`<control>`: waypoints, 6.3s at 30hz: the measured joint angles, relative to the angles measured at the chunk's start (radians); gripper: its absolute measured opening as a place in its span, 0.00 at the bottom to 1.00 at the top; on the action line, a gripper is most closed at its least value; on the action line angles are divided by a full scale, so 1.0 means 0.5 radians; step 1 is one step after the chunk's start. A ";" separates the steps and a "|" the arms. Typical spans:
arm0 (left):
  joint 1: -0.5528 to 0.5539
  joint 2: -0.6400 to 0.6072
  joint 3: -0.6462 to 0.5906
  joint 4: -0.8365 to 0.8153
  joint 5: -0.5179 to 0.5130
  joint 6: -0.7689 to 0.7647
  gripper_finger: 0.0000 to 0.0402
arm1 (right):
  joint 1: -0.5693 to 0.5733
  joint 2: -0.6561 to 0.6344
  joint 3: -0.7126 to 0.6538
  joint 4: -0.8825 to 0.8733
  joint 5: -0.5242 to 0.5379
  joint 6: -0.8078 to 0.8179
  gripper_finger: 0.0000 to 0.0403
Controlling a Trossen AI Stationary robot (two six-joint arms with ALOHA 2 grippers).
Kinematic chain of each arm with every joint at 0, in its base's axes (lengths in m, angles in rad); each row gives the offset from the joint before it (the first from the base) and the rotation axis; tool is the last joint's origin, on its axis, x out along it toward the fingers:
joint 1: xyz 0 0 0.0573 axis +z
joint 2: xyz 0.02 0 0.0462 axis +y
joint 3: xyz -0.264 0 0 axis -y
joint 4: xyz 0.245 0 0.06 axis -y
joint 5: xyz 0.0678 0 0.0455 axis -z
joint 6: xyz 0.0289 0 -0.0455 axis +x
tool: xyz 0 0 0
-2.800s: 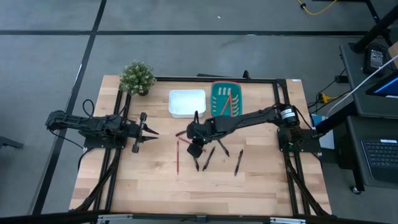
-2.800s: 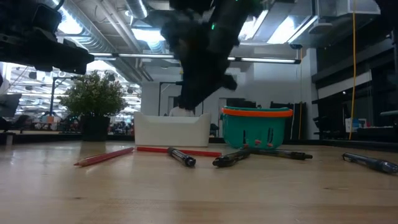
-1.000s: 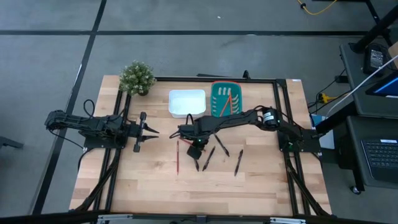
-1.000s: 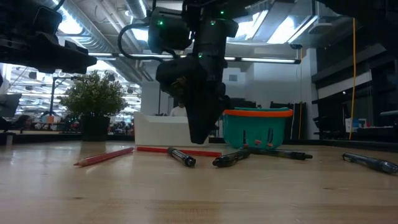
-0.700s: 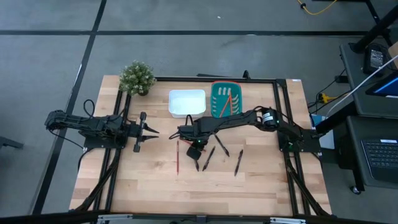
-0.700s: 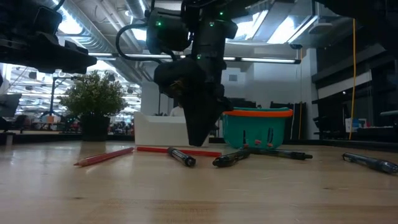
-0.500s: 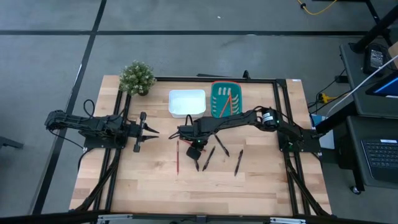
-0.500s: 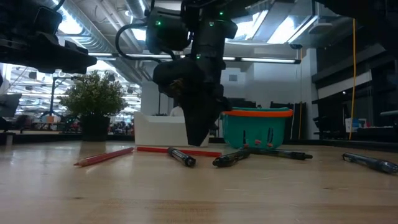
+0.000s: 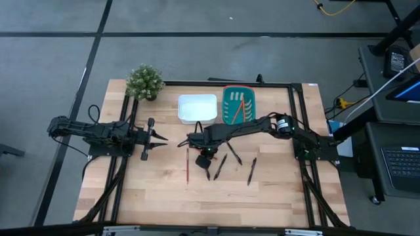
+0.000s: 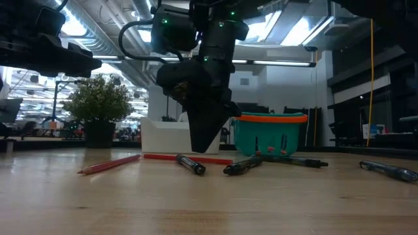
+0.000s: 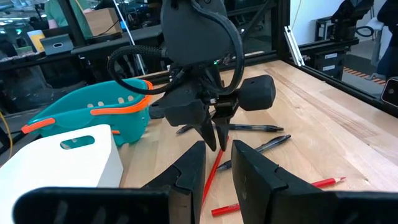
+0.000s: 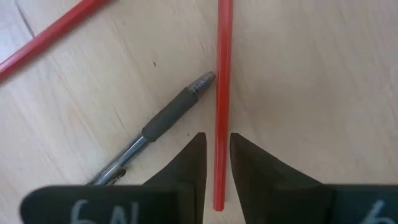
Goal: Sort pens & pencils
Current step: Put the right red pencil into the blue bin
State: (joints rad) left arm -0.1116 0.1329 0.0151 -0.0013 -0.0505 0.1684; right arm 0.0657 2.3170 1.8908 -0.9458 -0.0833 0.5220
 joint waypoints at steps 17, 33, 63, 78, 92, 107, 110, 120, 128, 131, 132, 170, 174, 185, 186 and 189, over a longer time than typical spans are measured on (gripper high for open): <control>0.000 0.000 0.000 0.000 0.000 0.021 0.18 | 0.012 0.068 0.000 0.035 0.001 -0.002 0.18; -0.001 0.000 0.000 0.000 0.000 0.022 0.18 | 0.012 0.072 0.000 0.038 0.040 0.025 0.14; 0.000 0.000 0.000 0.000 0.000 0.023 0.18 | 0.011 0.065 0.117 -0.127 0.149 0.050 0.03; 0.000 0.000 0.000 0.000 0.000 0.023 0.18 | 0.018 0.059 0.371 -0.567 0.286 0.101 0.04; 0.000 0.000 0.000 0.000 0.000 0.019 0.18 | 0.107 0.047 0.378 -0.686 0.297 0.216 0.04; -0.001 0.000 0.000 0.000 0.000 0.000 0.18 | 0.177 -0.104 0.386 -0.747 0.513 0.378 0.04; 0.000 0.000 0.000 0.000 0.000 0.000 0.18 | 0.184 -0.115 0.387 -0.751 0.520 0.407 0.04; 0.000 -0.001 0.000 0.000 0.000 0.000 0.18 | 0.191 -0.115 0.386 -0.625 0.525 0.349 0.07; 0.000 -0.001 0.000 0.000 0.000 0.000 0.18 | 0.188 -0.116 0.181 -0.354 0.374 0.362 0.21; -0.001 -0.001 0.000 0.000 0.001 0.000 0.18 | 0.188 -0.115 0.107 -0.356 0.371 0.369 0.24; -0.001 -0.001 0.000 0.000 0.000 0.000 0.18 | 0.188 -0.115 0.085 -0.326 0.370 0.366 0.25; -0.001 -0.001 0.000 0.000 0.001 0.001 0.18 | 0.149 -0.103 -0.167 0.024 0.249 0.346 0.27; 0.000 -0.001 0.000 0.000 0.001 0.000 0.18 | 0.149 -0.103 -0.167 0.024 0.249 0.347 0.27; 0.000 0.000 0.000 -0.001 0.001 0.001 0.18 | 0.148 -0.036 -0.165 0.058 0.227 0.331 0.27; -0.001 -0.001 0.000 0.000 0.001 0.001 0.18 | 0.148 -0.030 -0.163 0.062 0.224 0.318 0.27; -0.001 -0.001 0.000 0.000 0.001 0.001 0.18 | 0.149 -0.022 -0.160 0.072 0.229 0.308 0.27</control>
State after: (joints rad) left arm -0.1119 0.1326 0.0151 -0.0013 -0.0502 0.1688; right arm 0.1401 2.3058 1.8107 -0.9096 0.0314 0.6761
